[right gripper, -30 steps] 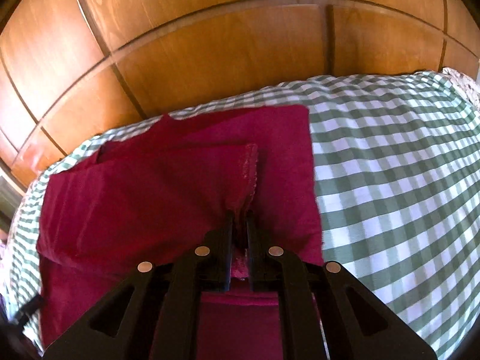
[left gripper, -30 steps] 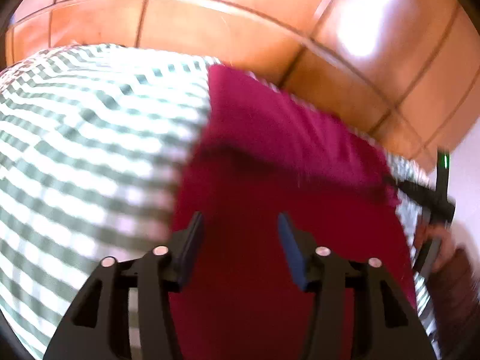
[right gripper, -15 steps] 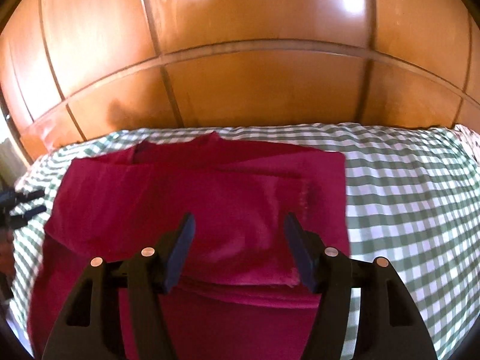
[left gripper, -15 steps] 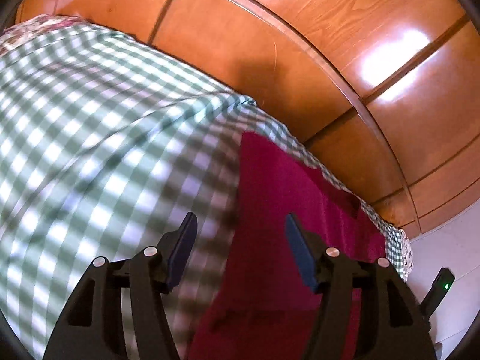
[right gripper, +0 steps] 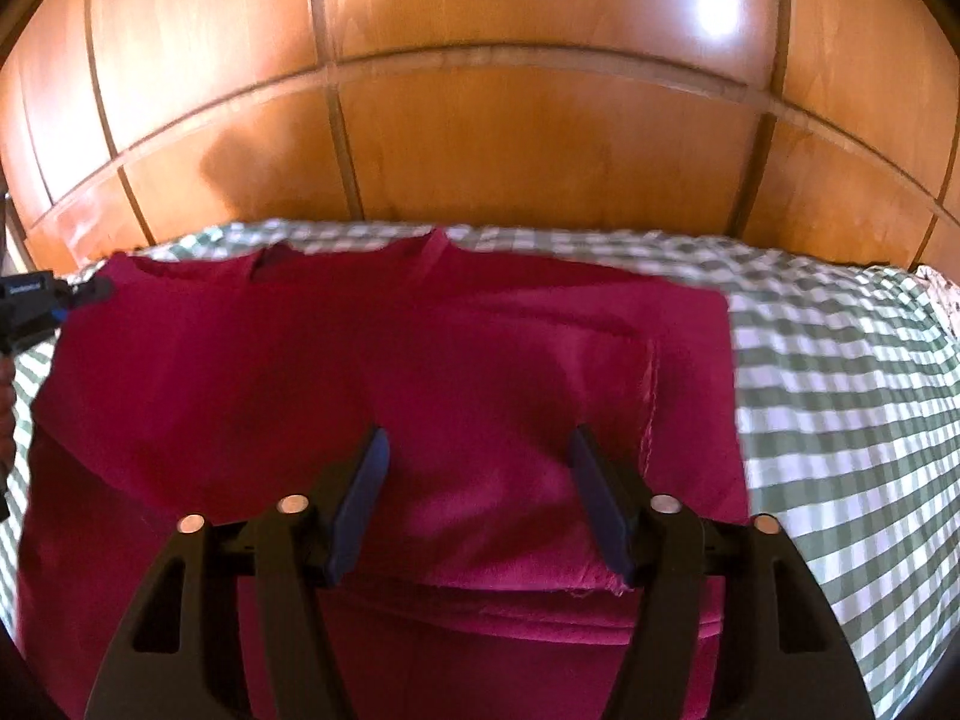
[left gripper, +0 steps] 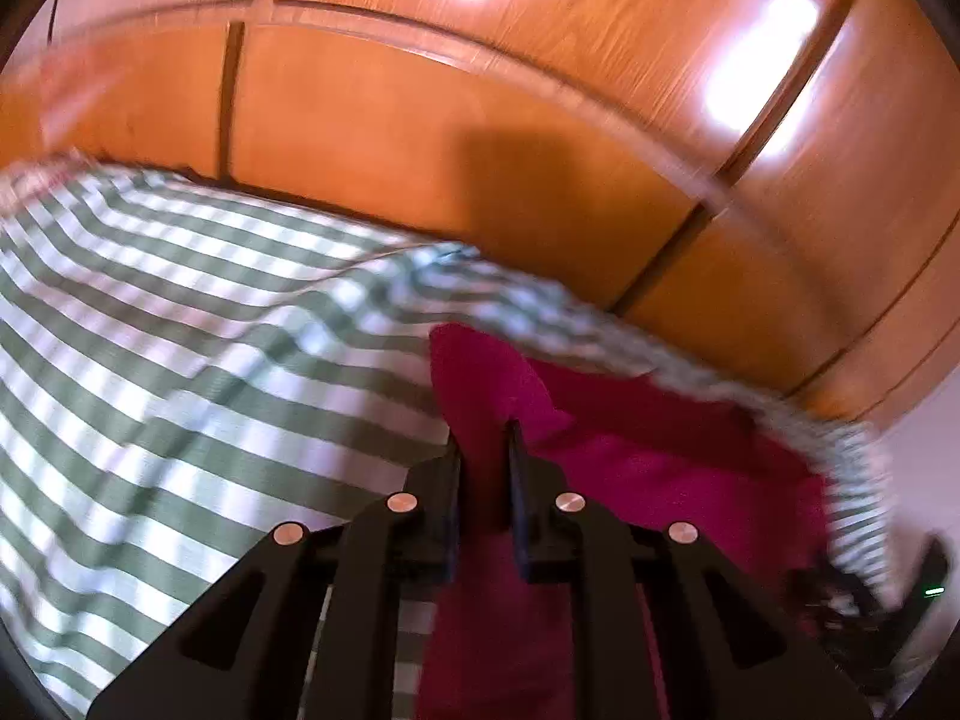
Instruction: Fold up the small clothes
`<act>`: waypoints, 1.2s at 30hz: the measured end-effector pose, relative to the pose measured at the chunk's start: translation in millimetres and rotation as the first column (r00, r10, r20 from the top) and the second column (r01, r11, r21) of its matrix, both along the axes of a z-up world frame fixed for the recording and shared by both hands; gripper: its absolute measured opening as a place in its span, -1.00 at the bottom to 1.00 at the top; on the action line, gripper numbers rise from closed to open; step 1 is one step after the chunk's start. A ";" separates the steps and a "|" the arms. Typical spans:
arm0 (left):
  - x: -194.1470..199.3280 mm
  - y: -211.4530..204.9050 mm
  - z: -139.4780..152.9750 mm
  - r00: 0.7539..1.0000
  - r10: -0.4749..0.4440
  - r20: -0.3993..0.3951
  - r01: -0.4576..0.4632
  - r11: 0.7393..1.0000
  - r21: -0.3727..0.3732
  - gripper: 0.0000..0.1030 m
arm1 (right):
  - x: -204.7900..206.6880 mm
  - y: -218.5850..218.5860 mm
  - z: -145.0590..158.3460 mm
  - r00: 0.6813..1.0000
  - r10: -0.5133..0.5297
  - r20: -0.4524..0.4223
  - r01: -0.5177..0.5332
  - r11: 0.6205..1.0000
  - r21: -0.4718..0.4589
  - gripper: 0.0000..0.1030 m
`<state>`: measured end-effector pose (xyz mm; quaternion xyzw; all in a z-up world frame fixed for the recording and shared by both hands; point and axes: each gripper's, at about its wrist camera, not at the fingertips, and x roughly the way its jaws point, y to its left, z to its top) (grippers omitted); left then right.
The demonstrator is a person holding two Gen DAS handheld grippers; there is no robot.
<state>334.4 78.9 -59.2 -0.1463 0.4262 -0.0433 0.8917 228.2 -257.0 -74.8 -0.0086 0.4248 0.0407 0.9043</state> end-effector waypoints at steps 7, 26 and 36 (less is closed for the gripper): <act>-8.3 -21.7 -3.4 0.996 0.091 0.001 -0.089 0.970 0.226 -0.33 | -0.8 8.1 -9.5 1.000 -0.003 0.015 0.004 0.998 -0.067 0.50; -83.3 -63.6 -31.1 0.997 -0.079 0.019 0.072 0.968 0.240 -0.18 | -3.6 1.9 -8.5 1.000 0.001 0.018 -0.001 1.000 -0.003 0.67; -88.8 -65.7 -30.5 0.996 -0.078 0.035 0.067 0.966 0.250 -0.18 | -16.8 4.8 -2.9 1.000 0.023 -0.020 -0.024 0.999 -0.047 0.74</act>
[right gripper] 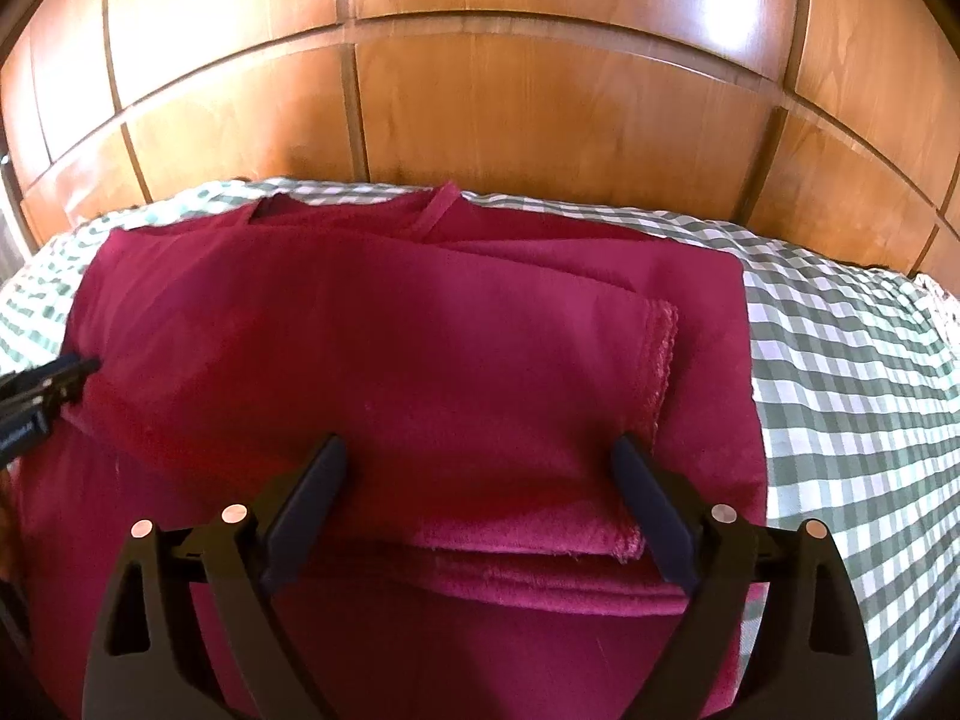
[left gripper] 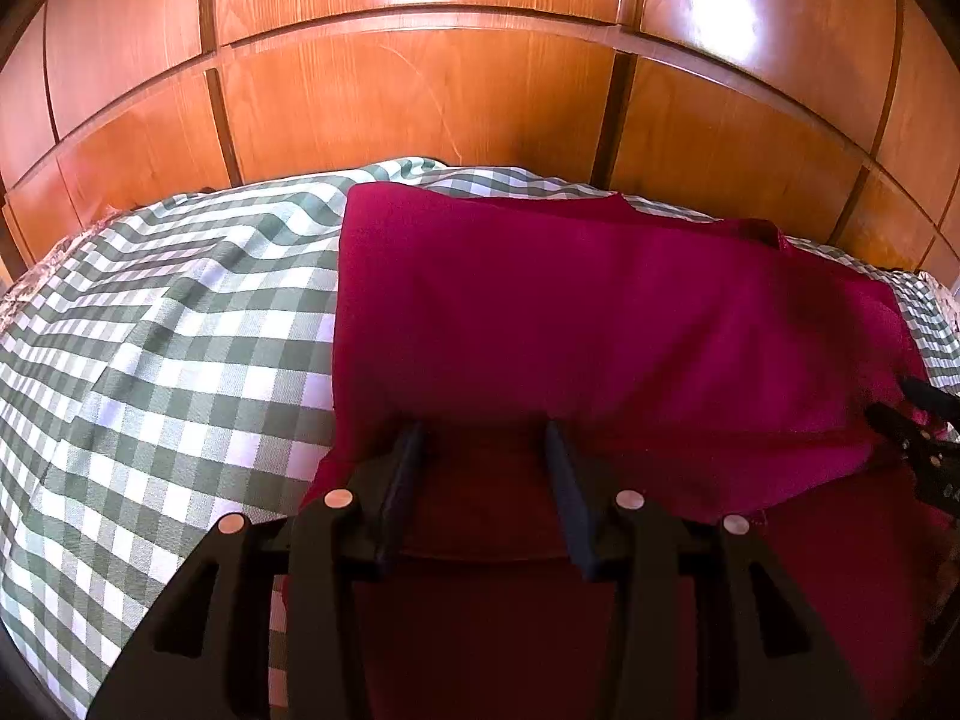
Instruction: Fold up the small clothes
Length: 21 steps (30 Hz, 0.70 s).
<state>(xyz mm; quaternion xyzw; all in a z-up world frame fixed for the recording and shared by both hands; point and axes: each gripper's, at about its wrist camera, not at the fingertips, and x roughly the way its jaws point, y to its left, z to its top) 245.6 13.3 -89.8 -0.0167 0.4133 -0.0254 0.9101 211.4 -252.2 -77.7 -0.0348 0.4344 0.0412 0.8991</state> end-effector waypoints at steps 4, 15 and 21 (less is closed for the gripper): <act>-1.0 0.8 0.1 1.000 0.001 0.003 -0.001 1.000 -0.007 -0.18 | -5.1 -4.8 7.2 0.999 -0.019 -0.051 0.018 1.000 -0.003 0.86; -3.2 0.3 0.7 1.000 0.007 0.007 -0.007 1.000 -0.015 -0.17 | 42.3 -57.6 15.5 0.968 -0.235 -0.088 0.247 0.953 0.176 0.58; -3.5 0.5 0.9 1.000 0.009 0.008 -0.008 1.000 -0.022 -0.17 | 42.5 -52.8 29.7 0.985 -0.168 -0.036 0.172 0.969 0.178 -0.85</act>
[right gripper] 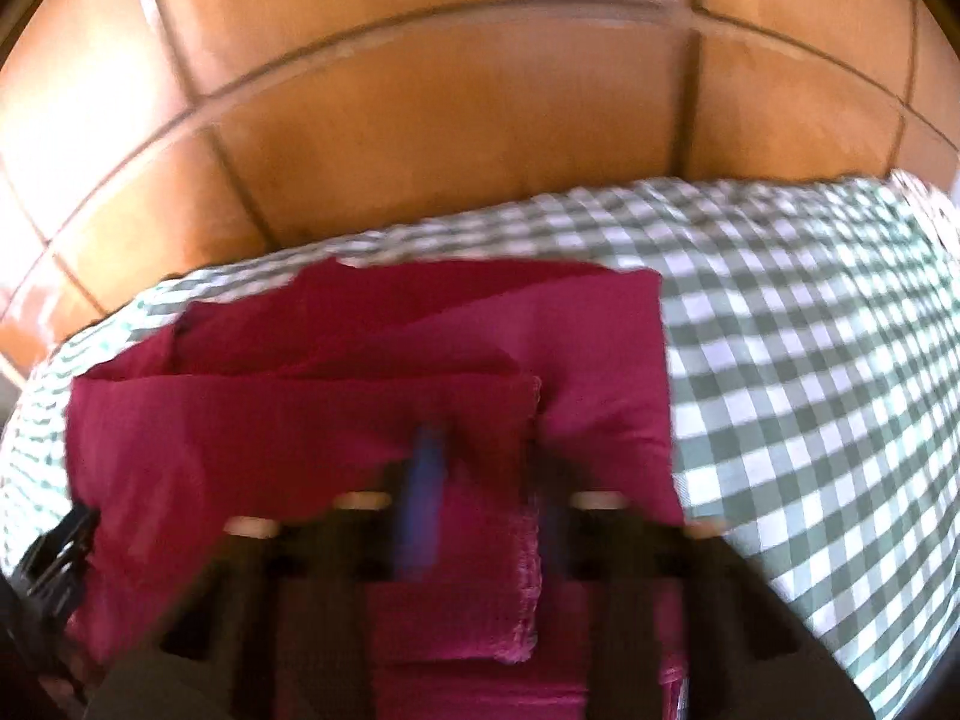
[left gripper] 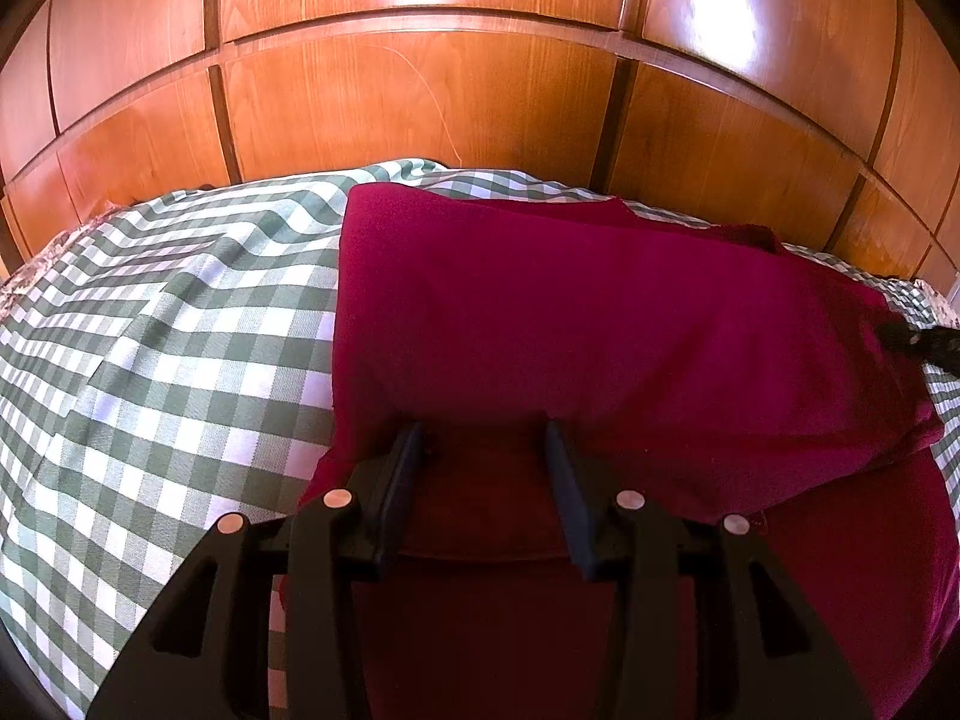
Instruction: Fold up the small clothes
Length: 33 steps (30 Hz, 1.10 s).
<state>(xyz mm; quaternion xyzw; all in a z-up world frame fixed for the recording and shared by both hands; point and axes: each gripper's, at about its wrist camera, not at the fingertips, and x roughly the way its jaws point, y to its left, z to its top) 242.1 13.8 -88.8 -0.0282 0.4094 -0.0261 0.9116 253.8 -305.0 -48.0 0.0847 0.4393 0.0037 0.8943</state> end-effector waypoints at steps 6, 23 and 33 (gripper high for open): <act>0.3 -1.5 0.1 1.000 0.000 0.001 0.000 1.000 0.005 -0.16 | -0.6 -1.9 -26.4 0.999 -0.032 -0.027 0.029 0.993 -0.112 -0.85; -49.7 -11.1 23.6 1.000 0.029 0.005 -0.029 0.998 0.063 0.03 | -76.0 -14.3 -7.9 0.998 -0.048 0.035 0.052 0.993 -0.105 0.80; -113.8 15.3 15.1 0.998 0.053 -0.044 -0.050 0.997 0.059 0.03 | -148.5 -49.1 -33.0 0.991 -0.120 -0.062 0.117 0.992 -0.053 0.80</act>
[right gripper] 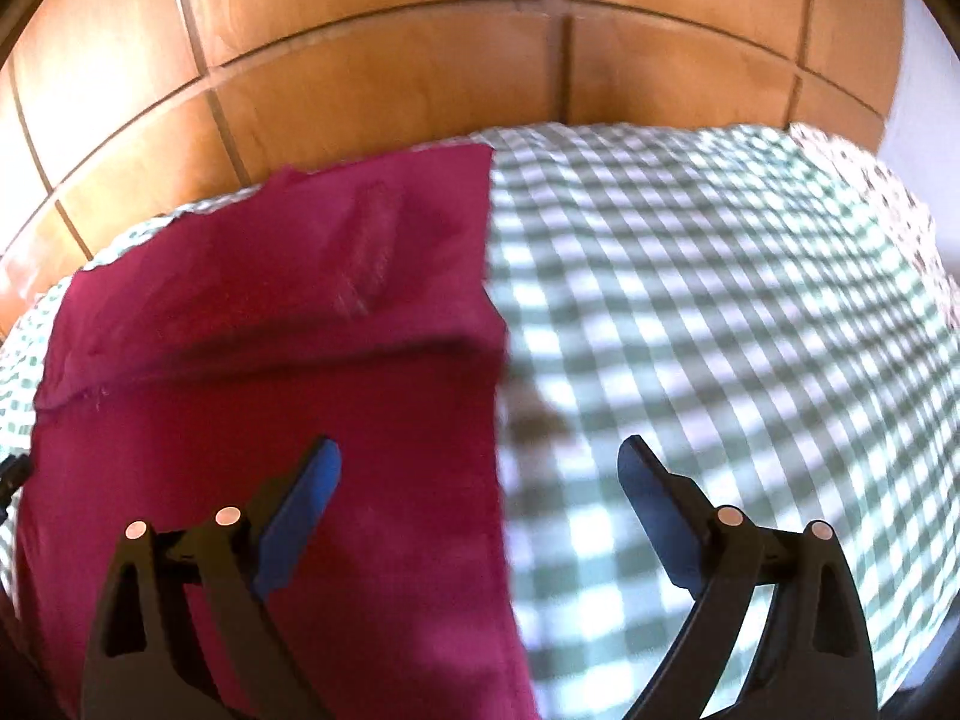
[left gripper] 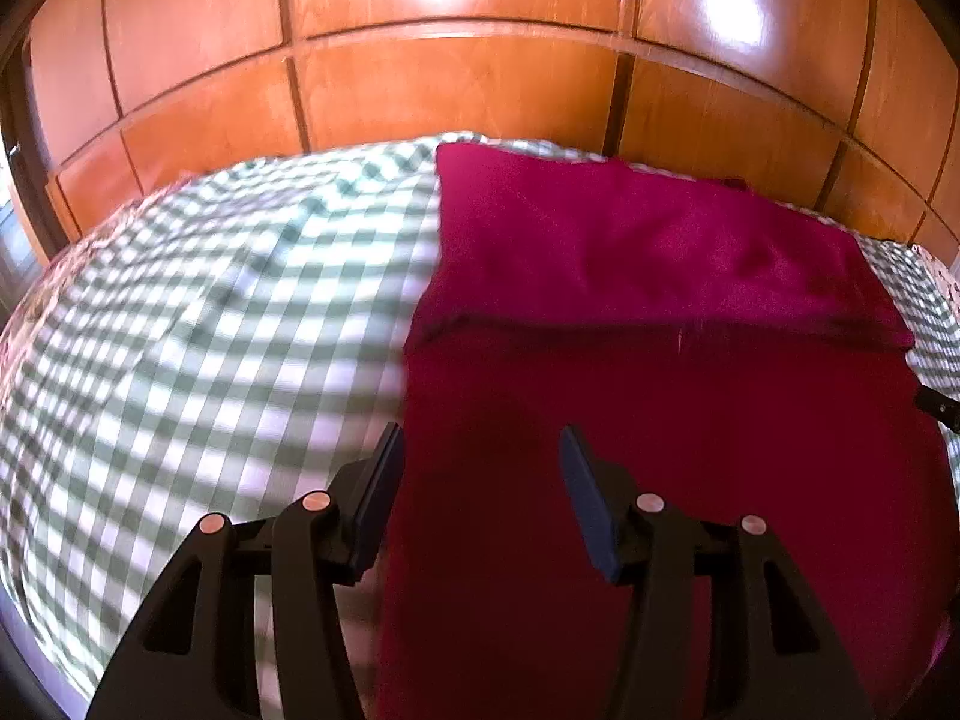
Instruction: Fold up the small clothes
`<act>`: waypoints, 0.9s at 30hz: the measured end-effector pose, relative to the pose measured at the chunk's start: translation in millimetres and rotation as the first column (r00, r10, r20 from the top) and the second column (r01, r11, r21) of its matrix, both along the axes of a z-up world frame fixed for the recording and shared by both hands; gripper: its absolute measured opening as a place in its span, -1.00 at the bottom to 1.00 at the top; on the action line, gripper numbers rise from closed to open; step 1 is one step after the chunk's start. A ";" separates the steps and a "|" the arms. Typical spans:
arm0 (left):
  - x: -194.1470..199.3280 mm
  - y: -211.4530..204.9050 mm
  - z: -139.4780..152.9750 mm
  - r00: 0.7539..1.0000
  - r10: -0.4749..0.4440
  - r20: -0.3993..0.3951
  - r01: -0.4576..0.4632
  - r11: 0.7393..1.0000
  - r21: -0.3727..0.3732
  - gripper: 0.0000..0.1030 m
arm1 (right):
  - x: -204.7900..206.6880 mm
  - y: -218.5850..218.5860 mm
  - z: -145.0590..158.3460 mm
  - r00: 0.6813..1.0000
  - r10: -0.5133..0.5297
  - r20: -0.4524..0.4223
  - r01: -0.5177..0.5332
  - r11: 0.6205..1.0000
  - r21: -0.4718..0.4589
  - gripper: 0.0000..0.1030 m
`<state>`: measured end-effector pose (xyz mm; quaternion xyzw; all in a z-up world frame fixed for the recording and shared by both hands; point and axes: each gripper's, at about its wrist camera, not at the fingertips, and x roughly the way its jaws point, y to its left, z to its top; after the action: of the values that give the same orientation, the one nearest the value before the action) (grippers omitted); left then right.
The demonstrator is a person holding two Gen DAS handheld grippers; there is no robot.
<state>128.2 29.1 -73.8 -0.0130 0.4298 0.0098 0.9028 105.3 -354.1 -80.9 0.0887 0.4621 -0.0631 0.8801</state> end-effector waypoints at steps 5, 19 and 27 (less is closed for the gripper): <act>-28.1 12.0 -5.5 0.999 0.000 -0.033 0.000 1.000 -0.013 0.03 | -28.3 -11.5 -4.8 1.000 0.008 -0.019 -0.007 0.998 0.066 0.80; -148.7 40.7 -5.4 0.965 -0.234 -0.119 0.205 0.954 -0.218 -0.44 | -131.1 6.1 1.0 0.957 0.273 -0.102 -0.238 0.934 0.268 0.30; -154.1 43.6 12.5 0.954 -0.293 -0.062 0.249 0.890 -0.383 -0.78 | -148.0 24.0 10.0 0.917 0.383 -0.112 -0.335 0.891 0.307 -0.57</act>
<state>-25.9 72.7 -61.3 -0.1223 0.4740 -0.1969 0.8495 -42.7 -330.1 -70.9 0.1202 0.5481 0.1602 0.8121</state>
